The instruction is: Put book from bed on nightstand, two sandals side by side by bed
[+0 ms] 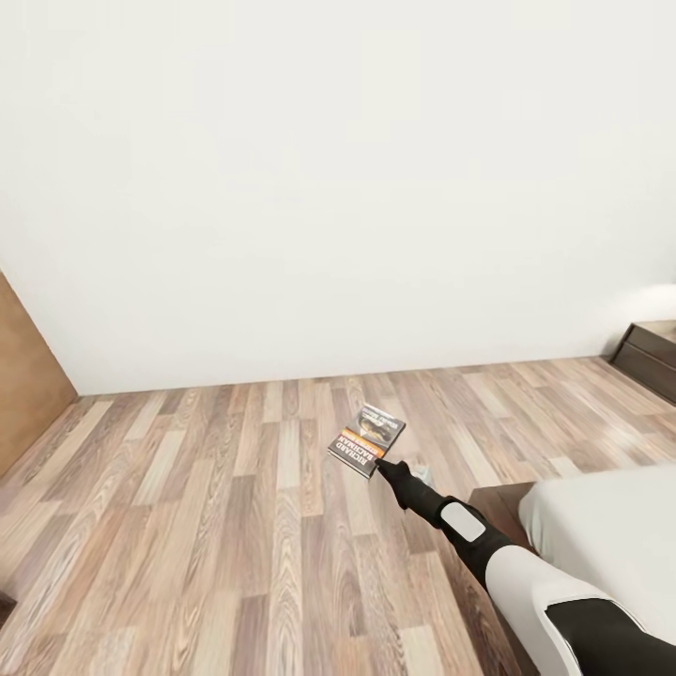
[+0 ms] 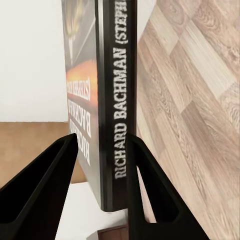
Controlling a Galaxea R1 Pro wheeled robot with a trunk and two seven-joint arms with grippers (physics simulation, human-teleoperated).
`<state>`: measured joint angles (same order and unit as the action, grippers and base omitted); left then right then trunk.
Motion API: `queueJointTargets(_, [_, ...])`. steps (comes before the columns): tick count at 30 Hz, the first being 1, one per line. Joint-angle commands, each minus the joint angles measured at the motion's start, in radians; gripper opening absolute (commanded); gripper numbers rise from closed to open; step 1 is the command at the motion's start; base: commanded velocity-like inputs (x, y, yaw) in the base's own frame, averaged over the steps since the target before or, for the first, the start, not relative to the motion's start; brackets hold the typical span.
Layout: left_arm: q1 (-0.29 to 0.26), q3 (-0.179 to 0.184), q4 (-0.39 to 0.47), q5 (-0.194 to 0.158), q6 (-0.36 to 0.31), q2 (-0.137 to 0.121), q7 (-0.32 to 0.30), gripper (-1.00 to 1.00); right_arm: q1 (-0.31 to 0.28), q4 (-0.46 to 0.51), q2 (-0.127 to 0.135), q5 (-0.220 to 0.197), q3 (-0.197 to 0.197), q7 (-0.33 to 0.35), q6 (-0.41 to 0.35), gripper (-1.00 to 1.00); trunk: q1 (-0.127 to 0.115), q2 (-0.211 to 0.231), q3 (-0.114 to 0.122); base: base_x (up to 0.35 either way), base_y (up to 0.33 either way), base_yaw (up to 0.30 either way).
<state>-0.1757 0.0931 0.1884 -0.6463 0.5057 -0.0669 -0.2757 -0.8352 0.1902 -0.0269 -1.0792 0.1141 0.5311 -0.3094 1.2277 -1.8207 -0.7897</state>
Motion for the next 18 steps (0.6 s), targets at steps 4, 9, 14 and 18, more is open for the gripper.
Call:
queueJointTargets(4, [-0.001,0.008,-0.001,-0.011,0.004,-0.001,-0.003,1.00,-0.001,0.000,0.000,-0.014,0.006,0.001,-0.004,-1.00,0.000,0.000,-0.001,0.313,0.000,0.000])
queueJointTargets(9, [-0.001,0.008,-0.001,-0.011,0.004,-0.001,-0.003,1.00,-0.001,0.000,0.001,-0.017,0.006,0.001,-0.004,-1.00,0.000,0.000,-0.001,0.314,0.014,0.000])
queueJointTargets(14, [-0.001,0.008,-0.001,-0.011,0.004,-0.001,-0.003,1.00,-0.001,0.000,0.001,-0.018,0.006,0.001,-0.004,-1.00,0.000,0.000,-0.001,0.317,0.083,-0.001])
queueJointTargets(18, [-0.001,0.008,-0.001,-0.011,0.004,-0.001,-0.003,1.00,-0.001,0.000,0.001,-0.019,0.006,0.002,-0.004,-1.00,0.000,0.000,-0.001,0.319,0.123,-0.064])
